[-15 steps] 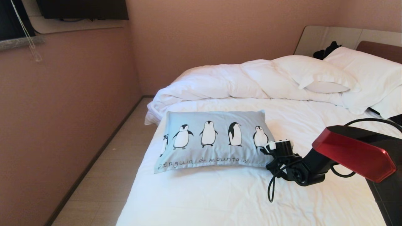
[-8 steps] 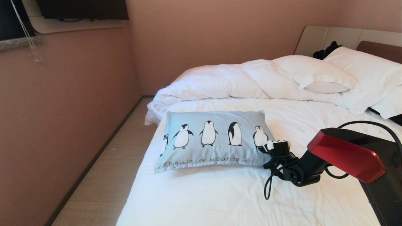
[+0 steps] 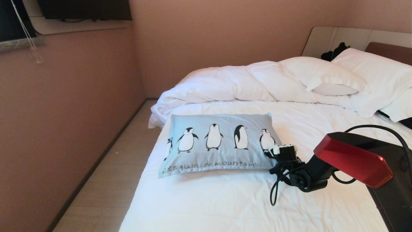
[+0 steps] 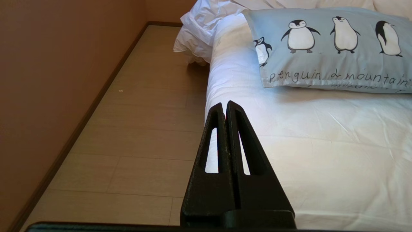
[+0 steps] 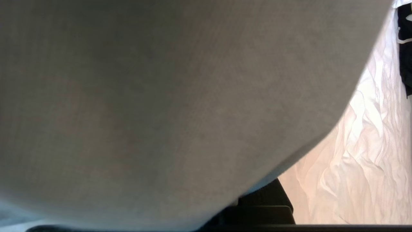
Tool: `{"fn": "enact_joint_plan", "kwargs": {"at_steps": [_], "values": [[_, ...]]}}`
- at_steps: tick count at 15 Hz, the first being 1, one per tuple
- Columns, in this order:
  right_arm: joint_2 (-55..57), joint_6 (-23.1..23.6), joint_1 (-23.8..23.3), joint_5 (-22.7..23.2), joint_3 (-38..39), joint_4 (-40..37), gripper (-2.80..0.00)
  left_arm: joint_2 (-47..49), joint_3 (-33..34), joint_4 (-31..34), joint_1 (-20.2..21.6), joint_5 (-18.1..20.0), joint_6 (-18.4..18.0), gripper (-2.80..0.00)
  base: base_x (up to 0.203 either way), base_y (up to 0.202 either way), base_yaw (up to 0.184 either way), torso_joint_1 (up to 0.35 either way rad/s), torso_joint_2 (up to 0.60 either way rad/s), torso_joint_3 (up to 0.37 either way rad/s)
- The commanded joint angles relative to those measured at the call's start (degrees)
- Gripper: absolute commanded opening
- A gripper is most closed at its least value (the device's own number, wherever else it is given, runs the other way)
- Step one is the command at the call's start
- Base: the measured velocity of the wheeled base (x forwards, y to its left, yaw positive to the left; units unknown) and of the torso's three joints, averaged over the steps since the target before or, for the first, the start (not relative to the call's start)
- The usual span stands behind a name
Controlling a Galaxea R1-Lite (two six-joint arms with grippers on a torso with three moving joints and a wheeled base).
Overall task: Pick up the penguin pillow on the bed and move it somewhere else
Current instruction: Pick up the pillow
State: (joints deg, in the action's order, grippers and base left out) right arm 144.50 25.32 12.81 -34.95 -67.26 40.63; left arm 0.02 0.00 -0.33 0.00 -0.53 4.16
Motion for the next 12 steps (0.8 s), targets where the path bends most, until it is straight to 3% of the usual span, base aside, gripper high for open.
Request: {"fn": "enact_joint_plan", "kwargs": {"at_steps": [1, 6, 12], "values": [[-0.13, 0.17, 0.02, -0.21, 0.14, 0.24, -2.8, 0.06, 0.18, -0.02, 0.0, -0.05, 0.06, -2.8, 0.0, 0.0, 0.0, 0.0, 0.0, 0.0], [-7.53, -4.66, 5.29, 1.78, 6.05, 0.09, -2.8, -0.02, 0.18, -0.02, 0.0, -0.02, 0.06, -2.8, 0.0, 0.0, 0.0, 0.0, 0.0, 0.0], [-18.85, -5.66, 15.54, 15.31, 20.76, -0.19, -2.8, 0.06, 0.18, -0.02, 0.0, -0.08, 0.06, -2.8, 0.0, 0.0, 0.0, 0.0, 0.0, 0.0]]}}
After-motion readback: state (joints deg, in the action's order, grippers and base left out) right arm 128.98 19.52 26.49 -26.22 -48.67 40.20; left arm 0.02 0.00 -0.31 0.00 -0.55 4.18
